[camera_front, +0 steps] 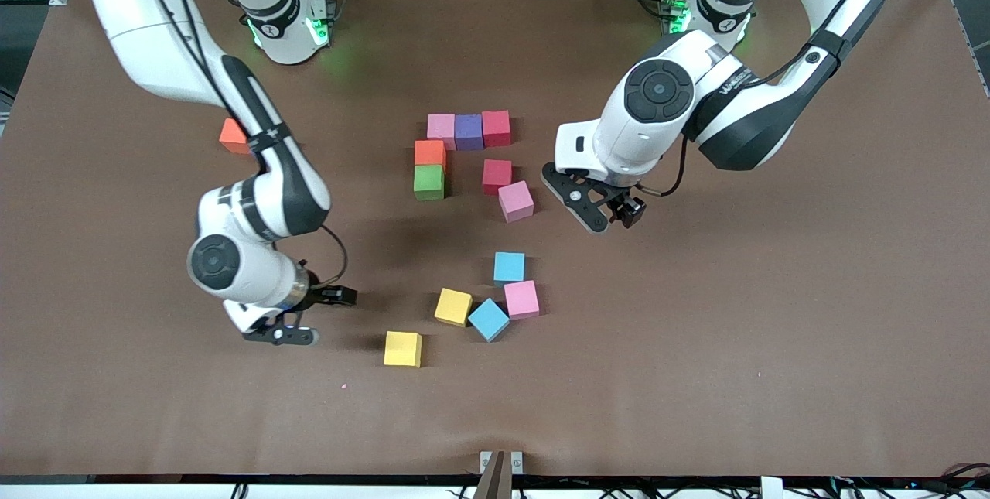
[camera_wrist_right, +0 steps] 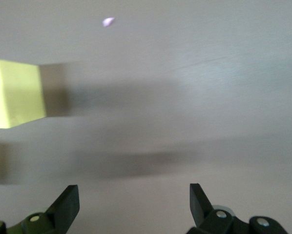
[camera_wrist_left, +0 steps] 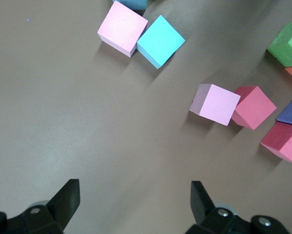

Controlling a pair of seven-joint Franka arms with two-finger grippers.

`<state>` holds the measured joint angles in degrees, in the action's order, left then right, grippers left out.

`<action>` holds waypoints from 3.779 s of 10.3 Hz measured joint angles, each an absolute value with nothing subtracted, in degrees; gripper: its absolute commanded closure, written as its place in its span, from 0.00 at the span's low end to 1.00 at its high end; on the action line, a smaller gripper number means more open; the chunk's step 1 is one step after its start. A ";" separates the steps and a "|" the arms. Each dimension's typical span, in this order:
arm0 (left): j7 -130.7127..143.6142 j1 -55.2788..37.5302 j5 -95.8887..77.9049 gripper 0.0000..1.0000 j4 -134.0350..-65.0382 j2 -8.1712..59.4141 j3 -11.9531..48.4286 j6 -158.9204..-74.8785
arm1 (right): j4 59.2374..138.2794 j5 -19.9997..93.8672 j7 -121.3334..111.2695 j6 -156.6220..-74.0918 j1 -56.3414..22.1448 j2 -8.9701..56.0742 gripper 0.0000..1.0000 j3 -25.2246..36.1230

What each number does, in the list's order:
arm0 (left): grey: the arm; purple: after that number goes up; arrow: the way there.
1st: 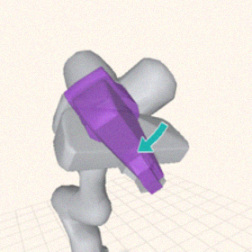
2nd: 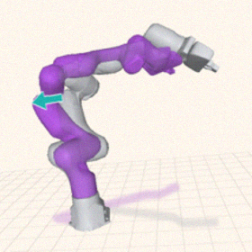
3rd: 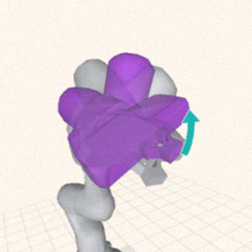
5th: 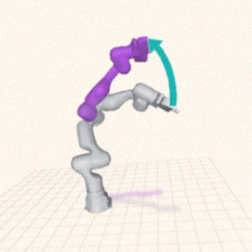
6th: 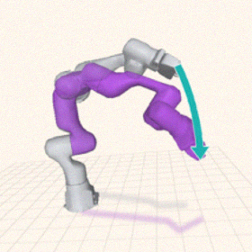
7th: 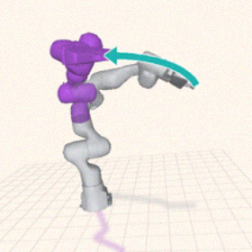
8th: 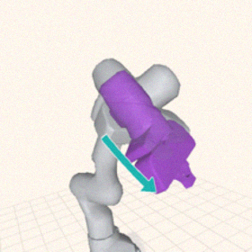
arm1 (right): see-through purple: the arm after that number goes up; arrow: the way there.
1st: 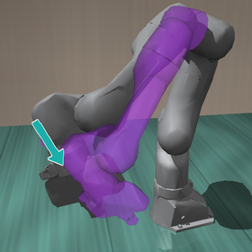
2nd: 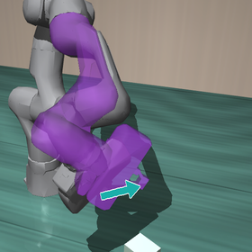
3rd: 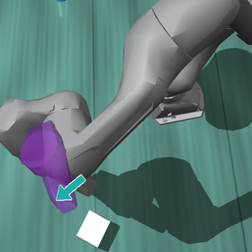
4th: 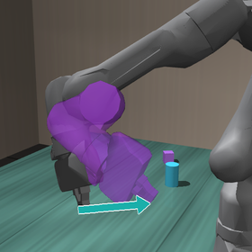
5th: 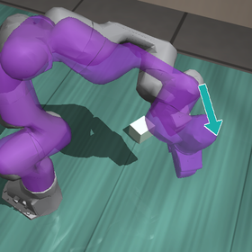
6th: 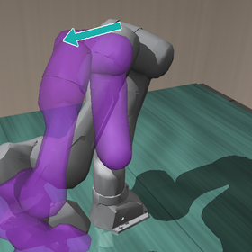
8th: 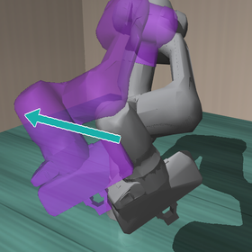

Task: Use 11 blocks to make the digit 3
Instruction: 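Open the right gripper and withdraw it from the green cube, then move the left gripper toward the pink cube beside the cluster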

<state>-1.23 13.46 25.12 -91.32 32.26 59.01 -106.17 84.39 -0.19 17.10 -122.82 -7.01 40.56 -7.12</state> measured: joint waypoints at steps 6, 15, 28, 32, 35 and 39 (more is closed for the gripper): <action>-1.23 14.33 25.10 0.00 -91.11 31.98 59.14 -105.17 | 83.79 -0.22 13.49 -118.74 -1.60 37.88 0.00 -7.06; 3.56 8.94 25.10 0.00 -93.40 36.01 53.75 -113.32 | 83.84 -0.25 13.42 -118.67 -0.06 38.03 0.00 -6.96; 15.81 4.05 25.10 0.00 -92.23 34.42 52.08 -113.33 | 83.98 -0.37 10.25 -123.49 2.16 41.16 0.00 -6.79; 15.92 4.17 25.10 0.00 -92.22 34.39 52.03 -112.71 | 84.01 -0.37 9.87 -125.30 2.10 41.29 0.00 -7.17; 15.89 6.30 26.98 0.00 -91.69 33.01 52.04 -112.70 | 84.01 -0.34 9.87 -125.41 2.11 41.30 0.00 -7.18; 15.89 6.33 27.82 0.00 -92.35 31.65 50.86 -110.92 | 83.97 -0.34 9.79 -125.12 2.11 41.28 0.00 -7.35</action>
<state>15.89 6.33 27.82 -92.35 31.65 50.86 -110.92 83.97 -0.34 9.79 -125.12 2.11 41.28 -7.35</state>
